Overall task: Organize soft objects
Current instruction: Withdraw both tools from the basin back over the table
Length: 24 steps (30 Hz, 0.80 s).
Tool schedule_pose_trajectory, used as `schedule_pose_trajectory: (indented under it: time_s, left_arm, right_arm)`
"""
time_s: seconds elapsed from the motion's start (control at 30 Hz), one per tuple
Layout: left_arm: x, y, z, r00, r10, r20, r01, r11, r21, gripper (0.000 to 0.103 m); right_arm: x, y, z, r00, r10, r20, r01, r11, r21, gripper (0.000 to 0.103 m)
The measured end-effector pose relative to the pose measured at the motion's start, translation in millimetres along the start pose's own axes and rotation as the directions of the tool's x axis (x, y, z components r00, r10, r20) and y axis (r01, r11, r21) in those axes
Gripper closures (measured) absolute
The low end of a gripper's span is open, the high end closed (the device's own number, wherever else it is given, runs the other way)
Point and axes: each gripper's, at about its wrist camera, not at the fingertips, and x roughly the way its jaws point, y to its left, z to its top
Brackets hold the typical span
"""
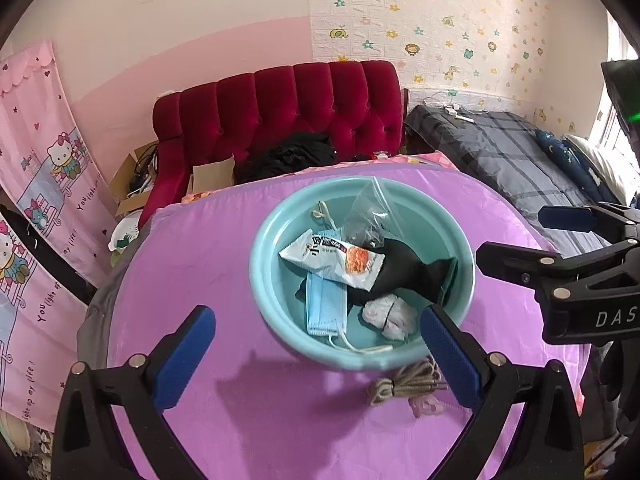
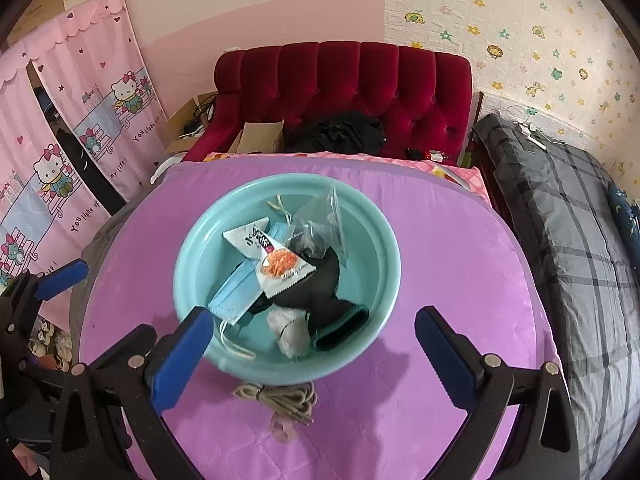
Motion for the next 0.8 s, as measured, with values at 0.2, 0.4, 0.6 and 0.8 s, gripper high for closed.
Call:
schedule_pose_trajectory:
  time_s: [0.2, 0.4, 0.6, 0.8]
  left_arm:
    - [-12, -3, -16, 1.000, 0.000, 0.007, 0.000, 1.000, 0.000, 0.000]
    - [-16, -11, -32, 1.000, -0.006, 0.002, 0.006, 1.000, 0.012, 0.000]
    - [-16, -16, -60, 1.000, -0.009, -0.014, 0.009, 1.000, 0.016, 0.000]
    - [-12, -20, -95, 0.999, -0.020, -0.039, 0.021, 1.000, 0.019, 0.000]
  right_arm:
    - [-11, 1, -20, 1.000, -0.007, 0.004, 0.007, 1.000, 0.008, 0.000]
    - [-15, 3, -41, 1.000, -0.015, -0.004, 0.015, 1.000, -0.003, 0.000]
    - [-14, 5, -69, 0.999, -0.030, -0.018, 0.029, 0.999, -0.017, 0.000]
    - [-8, 4, -101, 0.999, -0.028, -0.032, 0.027, 0.999, -0.016, 0.000]
